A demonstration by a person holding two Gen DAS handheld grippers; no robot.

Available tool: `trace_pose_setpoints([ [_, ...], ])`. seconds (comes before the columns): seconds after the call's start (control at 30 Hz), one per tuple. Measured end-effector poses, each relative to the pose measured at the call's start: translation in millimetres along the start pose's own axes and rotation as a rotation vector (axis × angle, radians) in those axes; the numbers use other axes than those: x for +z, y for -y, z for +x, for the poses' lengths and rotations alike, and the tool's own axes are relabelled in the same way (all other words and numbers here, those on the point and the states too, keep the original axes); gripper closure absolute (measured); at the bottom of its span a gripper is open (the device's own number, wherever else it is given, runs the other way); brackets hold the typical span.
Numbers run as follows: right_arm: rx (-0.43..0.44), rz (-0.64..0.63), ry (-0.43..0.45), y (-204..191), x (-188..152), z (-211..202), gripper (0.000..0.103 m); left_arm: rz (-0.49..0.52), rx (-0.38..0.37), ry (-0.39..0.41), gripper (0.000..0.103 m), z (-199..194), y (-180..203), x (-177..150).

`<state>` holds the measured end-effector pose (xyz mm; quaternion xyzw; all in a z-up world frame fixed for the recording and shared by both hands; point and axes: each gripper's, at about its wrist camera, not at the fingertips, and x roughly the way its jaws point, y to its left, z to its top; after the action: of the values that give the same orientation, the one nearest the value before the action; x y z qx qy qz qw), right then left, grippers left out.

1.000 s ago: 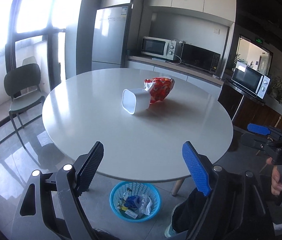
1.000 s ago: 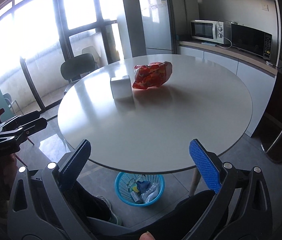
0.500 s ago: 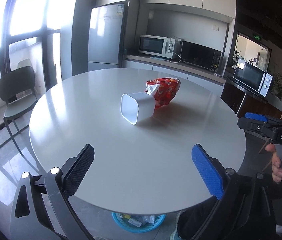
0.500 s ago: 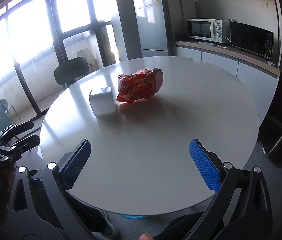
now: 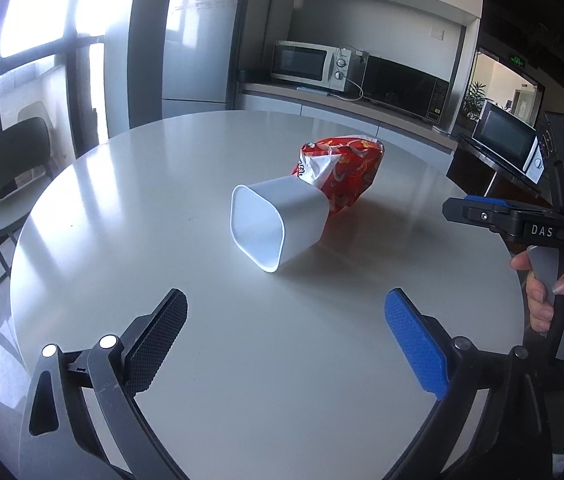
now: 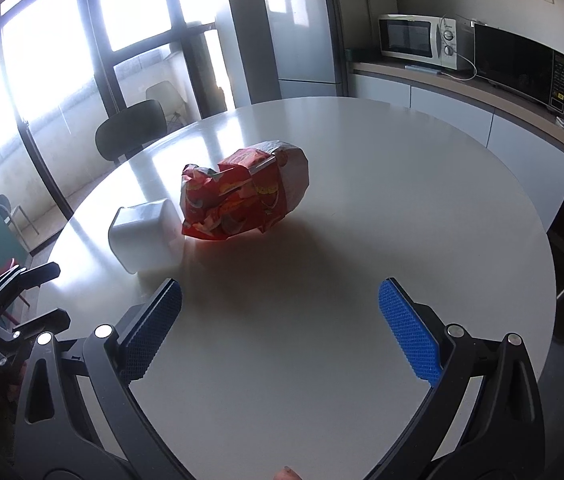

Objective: Collect trash
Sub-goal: 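Reach both tools toward the white cup and red snack bag, then grasp the white cup rim with the left tool while the right tool grasps the red snack bag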

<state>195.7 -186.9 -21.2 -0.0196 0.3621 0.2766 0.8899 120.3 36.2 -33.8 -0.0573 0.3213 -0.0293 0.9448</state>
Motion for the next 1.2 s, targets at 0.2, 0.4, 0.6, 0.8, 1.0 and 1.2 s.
trace_pose_setpoints([
  [0.2, -0.006, 0.009, -0.019, -1.0, 22.2, 35.1, 0.011, 0.0, 0.0, -0.049, 0.007, 23.5, -3.7, 15.9],
  [0.4, -0.003, 0.029, -0.063, 2.2, 35.3, 71.1, 0.023, 0.0, -0.014, -0.101, 0.012, 42.0, -5.8, 22.1],
  [0.6, 0.016, 0.029, -0.093, 5.6, 42.7, 95.8, 0.028, -0.047, -0.074, -0.171, 0.021, 58.3, -15.8, 23.8],
  [0.8, 0.052, 0.02, -0.107, 3.4, 50.6, 105.3, 0.045, -0.027, -0.084, -0.184, 0.037, 63.5, -13.4, 29.0],
  [1.0, 0.099, 0.013, -0.129, -3.1, 47.3, 104.2, 0.077, -0.011, -0.131, -0.195, 0.078, 68.9, 0.9, 31.9],
  [1.2, 0.07, 0.003, -0.104, -5.8, 44.8, 91.4, 0.101, 0.014, -0.15, -0.137, 0.101, 54.4, 11.8, 34.4],
])
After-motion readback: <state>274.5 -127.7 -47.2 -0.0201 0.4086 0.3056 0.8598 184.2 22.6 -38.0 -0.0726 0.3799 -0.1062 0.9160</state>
